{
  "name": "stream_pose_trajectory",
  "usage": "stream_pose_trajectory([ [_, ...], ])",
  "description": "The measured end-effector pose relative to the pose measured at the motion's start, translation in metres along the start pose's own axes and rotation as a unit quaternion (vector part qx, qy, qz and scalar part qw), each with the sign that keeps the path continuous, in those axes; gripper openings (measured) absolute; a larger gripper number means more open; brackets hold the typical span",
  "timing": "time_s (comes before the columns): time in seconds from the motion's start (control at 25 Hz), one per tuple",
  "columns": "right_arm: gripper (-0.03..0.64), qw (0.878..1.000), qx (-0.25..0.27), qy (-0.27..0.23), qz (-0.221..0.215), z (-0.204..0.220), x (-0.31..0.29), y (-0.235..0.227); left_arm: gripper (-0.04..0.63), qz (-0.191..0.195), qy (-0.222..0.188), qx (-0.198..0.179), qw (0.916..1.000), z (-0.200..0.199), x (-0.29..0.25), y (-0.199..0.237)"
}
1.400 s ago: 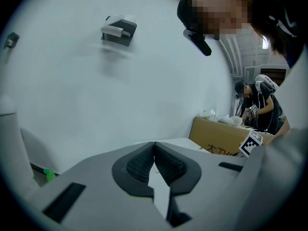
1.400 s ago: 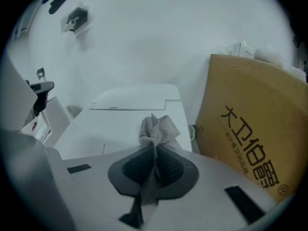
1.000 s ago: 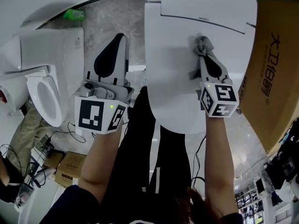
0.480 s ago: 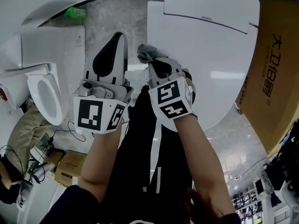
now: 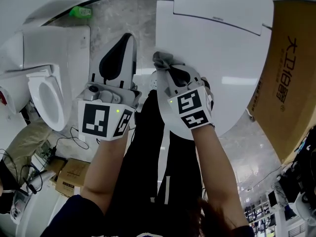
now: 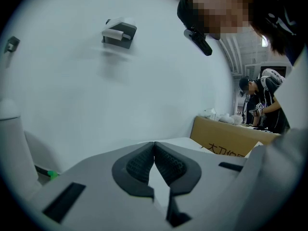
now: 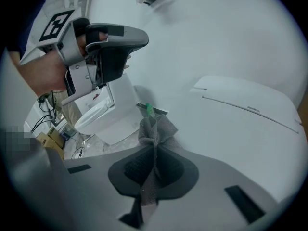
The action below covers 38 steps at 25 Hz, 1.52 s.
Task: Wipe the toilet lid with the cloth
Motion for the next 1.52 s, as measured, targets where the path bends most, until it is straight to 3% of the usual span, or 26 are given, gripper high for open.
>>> stream_pose_trajectory([
  [0.48, 0.034, 0.995, -0.060, -0.033, 0.075, 0.042, 0.076, -0.087, 0.020, -0.027, -0.010, -0.012, 0.9995, -0.011, 0.024, -0.023],
  [1.12, 0.034, 0.987, -0.086, -0.071, 0.118, 0.073, 0.147, -0.191, 0.020, -0.072, -0.025, -0.033, 0.9965, -0.017, 0.048, -0.072],
  [1.32, 0.034, 0.974, -0.127, -0.085, 0.167, 0.082, 0.168, -0.212, 0.020, -0.070, -0.019, -0.020, 0.9971, -0.008, 0.050, -0.079],
  [1.52, 0.034, 0.962, -0.185, -0.106, 0.173, 0.090, 0.177, -0.221, 0.020, -0.062, -0.007, -0.010, 0.9980, 0.004, 0.056, -0.086],
])
Point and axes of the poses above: the fingertips, and each gripper's own axes: x backward along the fingers, y to its left, z out of its underside, the point moved 8 cm from there along x, backward along the fingers, and after that the axes turned 13 degrees about -x, right-handed, at the moved point
